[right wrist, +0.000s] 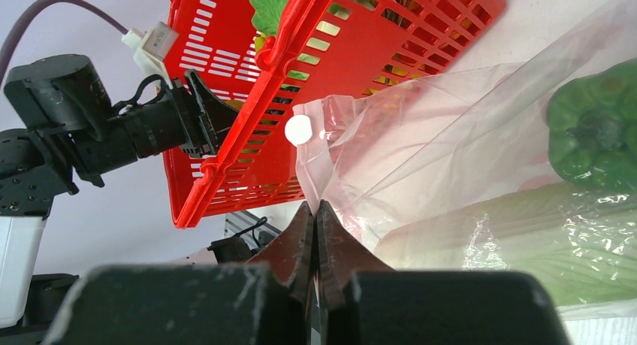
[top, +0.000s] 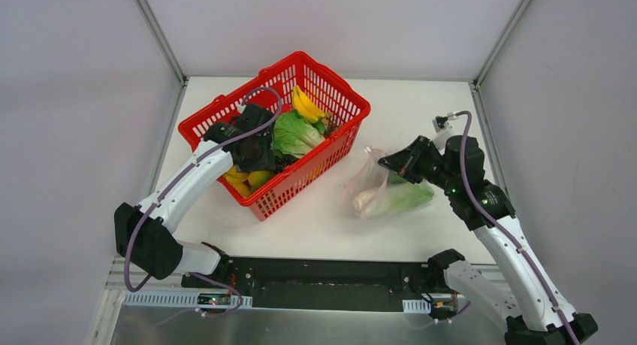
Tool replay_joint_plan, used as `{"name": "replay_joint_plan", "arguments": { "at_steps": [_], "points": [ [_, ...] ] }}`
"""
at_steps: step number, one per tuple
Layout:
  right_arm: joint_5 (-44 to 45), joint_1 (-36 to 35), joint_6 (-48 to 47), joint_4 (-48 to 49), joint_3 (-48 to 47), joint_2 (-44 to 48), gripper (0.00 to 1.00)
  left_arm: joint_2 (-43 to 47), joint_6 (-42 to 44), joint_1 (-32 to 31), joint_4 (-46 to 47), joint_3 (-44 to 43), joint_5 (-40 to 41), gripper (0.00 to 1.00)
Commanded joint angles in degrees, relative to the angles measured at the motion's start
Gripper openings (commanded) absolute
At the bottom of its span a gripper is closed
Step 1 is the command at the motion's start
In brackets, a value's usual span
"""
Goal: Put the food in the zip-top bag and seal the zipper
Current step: Pick up the fake fruit from the bin.
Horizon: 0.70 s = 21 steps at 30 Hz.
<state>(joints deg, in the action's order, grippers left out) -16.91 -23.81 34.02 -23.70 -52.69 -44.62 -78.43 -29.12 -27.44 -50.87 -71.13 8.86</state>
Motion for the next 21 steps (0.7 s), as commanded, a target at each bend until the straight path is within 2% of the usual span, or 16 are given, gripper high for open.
{"name": "replay_joint_plan", "arguments": {
  "at_steps": [1,3,5,9,11,16,21],
  "points": [
    [-0.6,0.1,1.4,4.2,-0.4,-0.5,0.01,1.3,1.2,-0.5,2.6,-0.4,4.9,0.35],
    [-0.1,0.1,1.4,4.3,0.0,-0.3,0.01,-0.4,1.1,-0.5,2.2,0.7,4.4,0.39],
    [-0.3,0.1,0.5,3.7,-0.5,-0.6,0.01,-1.2,1.4,-0.5,3.3,2.8,2.3,0.52],
    [0.7,0.1,0.0,2.7,-1.5,-0.5,0.01,-3.5,2.6,-0.5,2.9,4.4,-1.1,0.63],
    [0.6,0.1,0.5,3.3,-0.8,0.1,0.01,-4.2,3.2,-0.5,2.0,4.3,-1.9,0.72],
    [0.9,0.1,0.4,2.3,-0.5,1.1,0.01,-2.2,3.7,-0.5,1.0,4.7,-2.5,0.91],
    [0.7,0.1,-0.4,1.7,-1.7,0.6,0.01,0.4,4.2,-0.5,-1.5,4.3,-4.0,0.90]
  ]
}}
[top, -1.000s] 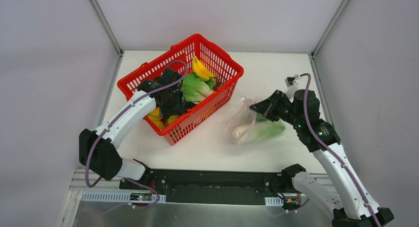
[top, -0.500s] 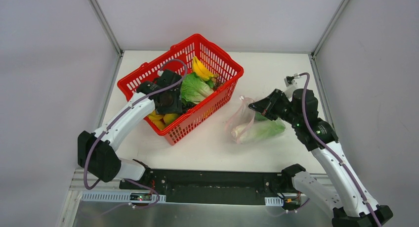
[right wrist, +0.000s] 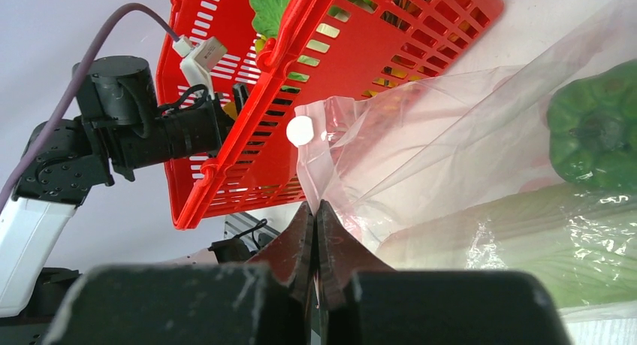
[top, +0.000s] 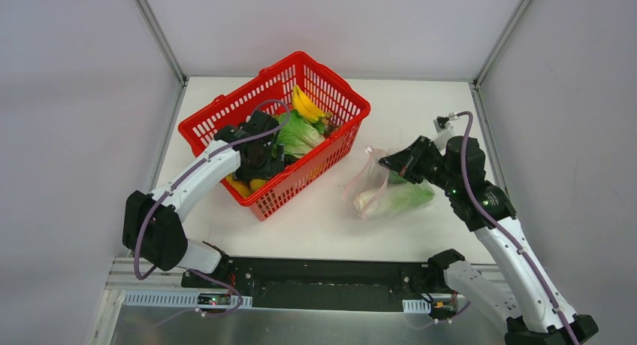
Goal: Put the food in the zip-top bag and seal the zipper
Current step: Pick up the fake fruit from the bin.
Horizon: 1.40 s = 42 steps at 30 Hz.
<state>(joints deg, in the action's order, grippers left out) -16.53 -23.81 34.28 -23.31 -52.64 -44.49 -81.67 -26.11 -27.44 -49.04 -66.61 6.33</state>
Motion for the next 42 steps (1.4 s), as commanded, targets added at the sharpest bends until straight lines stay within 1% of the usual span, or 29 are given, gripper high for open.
{"name": "replay_joint_plan", "arguments": {
  "at_steps": [1,3,4,6,8,10,12,14,17,25,33,38,39,42],
  "points": [
    [0.3,0.1,-0.7,1.3,-1.9,0.3,0.01,3.9,1.4,-0.5,-3.8,-0.1,-1.7,0.91],
    [0.1,0.2,-0.5,1.7,-1.6,0.4,0.01,4.0,1.5,-0.5,-4.4,0.3,-1.7,0.90],
    [0.0,0.1,-0.4,1.8,-1.4,0.4,0.01,4.1,1.6,-0.5,-4.3,0.8,-1.5,0.87],
    [0.0,0.1,-0.2,1.8,-1.2,0.7,0.01,3.8,1.3,-0.5,-4.4,1.2,-0.2,0.77],
    [0.2,0.1,-0.1,1.8,-0.9,0.9,0.01,3.8,1.4,-0.5,-4.7,1.1,-0.4,0.63],
    [0.1,0.1,-0.2,1.6,-1.3,0.8,0.01,4.1,1.5,-0.5,-4.8,0.7,-0.8,0.55],
    [0.1,0.1,-0.8,0.9,-2.2,0.4,0.01,4.7,1.6,-0.5,-4.9,0.2,-0.7,0.50],
    [0.6,0.1,-1.1,0.6,-2.7,0.3,0.01,5.5,1.7,-0.5,-5.6,-0.5,0.0,0.37],
    [0.3,0.1,-0.8,0.9,-2.4,0.4,0.01,7.7,1.4,-0.5,-5.8,-1.7,1.2,0.28],
    [1.4,0.1,-0.6,0.5,-1.5,1.2,0.01,13.8,1.0,-0.5,-4.7,-5.2,0.8,0.20],
    [0.5,0.2,-0.2,0.9,-1.2,0.9,0.01,20.8,-0.9,-0.6,-1.8,-5.4,2.0,0.19],
    [0.3,0.1,-0.3,0.9,-1.3,0.7,0.01,24.3,-2.1,-0.5,2.2,-6.1,-4.3,0.18],
    [0.3,0.1,-0.3,0.9,-1.2,0.6,0.01,24.9,-2.7,-0.5,3.2,-6.3,-5.6,0.16],
    [0.2,0.1,-0.4,0.9,-1.3,0.4,0.01,27.3,-4.6,-0.6,8.5,-5.9,-12.6,0.14]
  ]
}}
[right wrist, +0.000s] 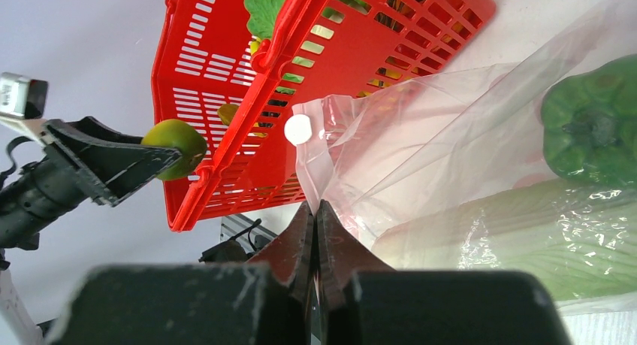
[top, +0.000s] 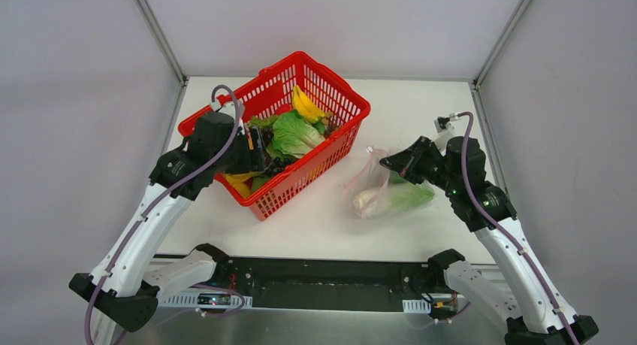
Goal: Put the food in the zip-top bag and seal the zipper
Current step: Pick up the fake fruit from the bin.
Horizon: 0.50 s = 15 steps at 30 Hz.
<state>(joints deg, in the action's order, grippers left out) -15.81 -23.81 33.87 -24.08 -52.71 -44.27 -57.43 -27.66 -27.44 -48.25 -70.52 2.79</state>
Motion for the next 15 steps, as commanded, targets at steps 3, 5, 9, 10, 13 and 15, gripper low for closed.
{"name": "replay_joint_plan", "arguments": {
  "at_steps": [3,5,9,10,13,15],
  "points": [
    [-0.8,0.1,0.1,1.5,-1.4,0.2,0.00,4.4,-4.1,-1.5,11.5,-2.9,-13.3,0.14],
    [-0.9,0.1,0.1,1.7,-1.4,0.1,0.01,4.6,-4.6,-3.2,14.4,-3.2,-15.4,0.14],
    [-1.4,0.2,0.1,1.7,-1.7,-0.1,0.01,3.4,-3.4,-8.7,17.0,-4.1,-15.0,0.14],
    [-1.4,0.2,0.2,1.7,-1.7,-0.2,0.01,3.0,-3.4,-10.2,17.8,-4.0,-14.5,0.13],
    [-2.1,0.1,0.3,2.1,-1.8,0.0,0.01,1.1,-3.4,-13.8,19.8,-3.5,-14.2,0.13],
    [-3.1,0.1,0.4,2.4,-1.8,0.3,0.00,-0.2,-4.0,-15.7,21.4,-2.8,-14.4,0.12]
  ]
}}
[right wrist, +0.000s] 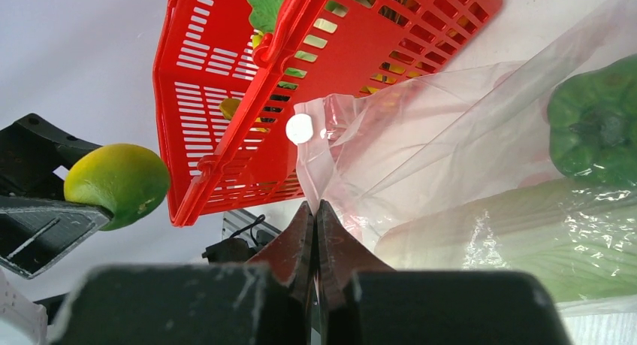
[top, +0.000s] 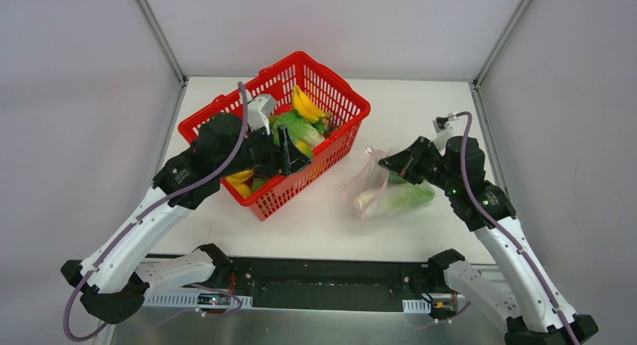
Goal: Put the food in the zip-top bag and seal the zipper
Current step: Pick up the fake fruit from the bin, then place the fake fruit in the zipper food storage bag.
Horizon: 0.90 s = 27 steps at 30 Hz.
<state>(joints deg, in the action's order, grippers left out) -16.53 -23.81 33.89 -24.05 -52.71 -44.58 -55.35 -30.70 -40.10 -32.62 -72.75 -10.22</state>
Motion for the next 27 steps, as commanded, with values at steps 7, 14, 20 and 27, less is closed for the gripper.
{"name": "replay_joint_plan", "arguments": {
  "at_steps": [7,14,20,27],
  "points": [
    [-8.5,0.1,-2.1,1.2,-0.1,2.7,0.01,-6.4,-2.0,-11.5,12.0,2.3,1.3,0.11],
    [-18.2,0.0,-4.1,0.5,7.1,4.9,0.01,-8.8,-1.4,-18.5,11.2,4.2,6.8,0.10],
    [-17.1,-0.9,-2.5,4.2,13.2,4.3,0.00,-5.8,-3.7,-20.2,11.7,10.3,13.3,0.09],
    [-8.4,-8.2,-3.9,3.6,11.4,0.2,0.00,-4.9,-5.4,-22.6,16.3,16.1,13.4,0.08]
  ]
}}
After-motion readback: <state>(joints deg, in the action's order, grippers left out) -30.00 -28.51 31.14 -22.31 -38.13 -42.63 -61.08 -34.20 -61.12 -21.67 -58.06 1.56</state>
